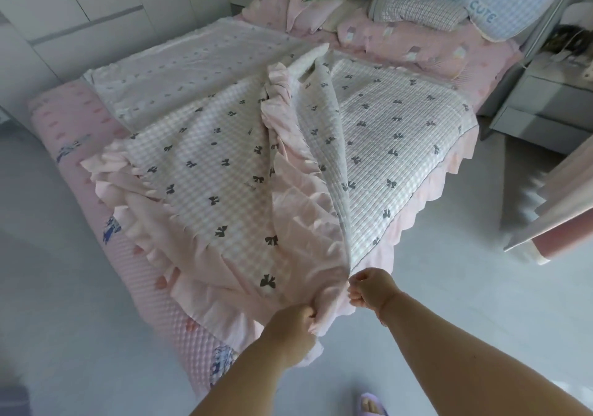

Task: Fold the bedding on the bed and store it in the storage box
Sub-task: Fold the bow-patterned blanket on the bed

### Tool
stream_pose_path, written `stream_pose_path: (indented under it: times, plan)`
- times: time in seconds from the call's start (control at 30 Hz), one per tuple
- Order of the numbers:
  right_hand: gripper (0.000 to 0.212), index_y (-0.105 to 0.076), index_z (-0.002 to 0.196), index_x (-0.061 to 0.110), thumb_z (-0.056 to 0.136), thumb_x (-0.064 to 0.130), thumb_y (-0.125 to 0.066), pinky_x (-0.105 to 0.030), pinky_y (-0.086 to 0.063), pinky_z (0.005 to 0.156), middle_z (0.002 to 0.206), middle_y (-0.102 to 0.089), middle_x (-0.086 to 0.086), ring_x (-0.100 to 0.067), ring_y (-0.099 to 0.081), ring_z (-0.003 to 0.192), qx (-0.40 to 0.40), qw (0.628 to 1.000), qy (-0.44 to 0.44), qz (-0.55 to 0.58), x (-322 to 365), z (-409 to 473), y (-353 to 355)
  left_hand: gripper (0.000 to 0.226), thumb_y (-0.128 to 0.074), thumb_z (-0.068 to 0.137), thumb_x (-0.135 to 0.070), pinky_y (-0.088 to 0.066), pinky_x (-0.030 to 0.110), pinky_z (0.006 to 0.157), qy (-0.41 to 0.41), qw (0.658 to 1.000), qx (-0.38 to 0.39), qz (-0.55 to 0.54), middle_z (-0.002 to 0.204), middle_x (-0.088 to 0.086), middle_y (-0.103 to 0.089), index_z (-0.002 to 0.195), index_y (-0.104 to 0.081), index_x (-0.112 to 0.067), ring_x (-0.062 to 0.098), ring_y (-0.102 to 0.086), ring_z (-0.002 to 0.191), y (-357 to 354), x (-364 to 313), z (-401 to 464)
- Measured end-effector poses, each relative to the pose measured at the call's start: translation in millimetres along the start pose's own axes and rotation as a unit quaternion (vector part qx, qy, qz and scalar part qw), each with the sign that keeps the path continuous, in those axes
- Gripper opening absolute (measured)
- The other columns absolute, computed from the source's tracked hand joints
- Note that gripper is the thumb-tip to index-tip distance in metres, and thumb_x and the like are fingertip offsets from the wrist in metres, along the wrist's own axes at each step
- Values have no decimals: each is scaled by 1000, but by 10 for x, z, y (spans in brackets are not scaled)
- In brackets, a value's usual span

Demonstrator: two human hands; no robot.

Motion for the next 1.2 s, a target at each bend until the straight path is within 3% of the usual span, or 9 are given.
stream_pose_path:
  times: [0.13, 0.23, 0.33, 0.53, 0.67, 0.9, 1.0, 1.1, 1.2]
  plan:
    - [19, -55, 73, 14, 91, 12, -57, -30, -52, 63, 73, -61, -7, -20, -59, 64, 40, 984, -20, -175, 193, 200, 353, 51, -60, 78, -47, -50, 26, 89, 73, 997, -15, -34, 118, -3, -65, 124, -58, -26, 16, -61, 108, 106, -198, 299]
    - [23, -50, 74, 9, 97, 8, -47, -22, -45, 52, 60, -52, -4, -16, -48, 54, 78, 984, -66, -143, 516, 519, 766, 57, -57, 90, -44, -45, 21, 86, 108, 989, -52, -87, 130, 1, -56, 139, -45, -17, 17, -57, 112, 379, -516, 730]
    - [16, -49, 83, 2, 97, 9, -47, -23, -43, 52, 65, -50, -10, -17, -47, 55, 54, 988, -57, -129, 941, 940, 1192, 57, -56, 92, -40, -45, 15, 62, 134, 970, -113, -169, 121, -5, -54, 143, -40, -18, 6, -57, 82, 709, -830, 1297]
    - [19, -52, 82, 1, 96, 12, -51, -26, -44, 57, 70, -54, -10, -18, -50, 60, 28, 992, -43, -118, 1677, 1767, 1778, 55, -58, 90, -40, -44, 25, 73, 158, 944, -164, -240, 121, 3, -60, 138, -47, -15, 14, -58, 95, 1153, -1404, 2283]
    - [22, -51, 77, 5, 97, 16, -51, -25, -45, 58, 71, -54, -8, -17, -52, 62, 77, 988, -39, -127, 2084, 2105, 1643, 63, -60, 89, -43, -49, 30, 85, 184, 928, -170, -274, 128, 5, -57, 140, -42, -13, 20, -58, 106, 1394, -1421, 2710]
    - [16, -56, 86, 2, 94, 16, -56, -25, -44, 49, 66, -52, -7, -16, -50, 55, 144, 982, -25, -121, 2850, 2768, 1197, 51, -58, 92, -27, -52, 27, 66, 243, 903, -199, -292, 85, -7, -55, 138, -42, -12, 9, -59, 73, 1780, -1288, 3429]
    - [13, -53, 85, 6, 94, 15, -55, -25, -45, 51, 64, -52, -7, -16, -50, 54, 149, 983, -14, -110, 3194, 3098, 1066, 55, -58, 91, -24, -49, 23, 57, 268, 895, -200, -295, 106, 2, -56, 141, -38, -14, 11, -60, 75, 1975, -1228, 3778]
    - [22, -53, 75, 6, 94, 17, -55, -27, -45, 52, 65, -54, -7, -17, -51, 56, 135, 982, 0, -129, 3487, 3463, 982, 54, -63, 87, -26, -54, 29, 69, 276, 896, -224, -264, 126, 6, -55, 136, -44, -16, 16, -61, 91, 2129, -1091, 4187]
    - [22, -49, 73, 6, 94, 12, -55, -25, -36, 47, 60, -49, -7, -17, -43, 49, 143, 985, -18, -93, 3617, 3777, 914, 60, -67, 86, -29, -52, 19, 54, 289, 895, -228, -254, 162, 8, -5, 139, -40, -20, 15, -57, 108, 2178, -990, 4495]
Point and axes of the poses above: each hand's wrist, its own z-axis towards the middle knuckle, its own y-axis out of the back of the hand, x = y × z, the point moved 1 cm from there along z, towards the middle knuckle
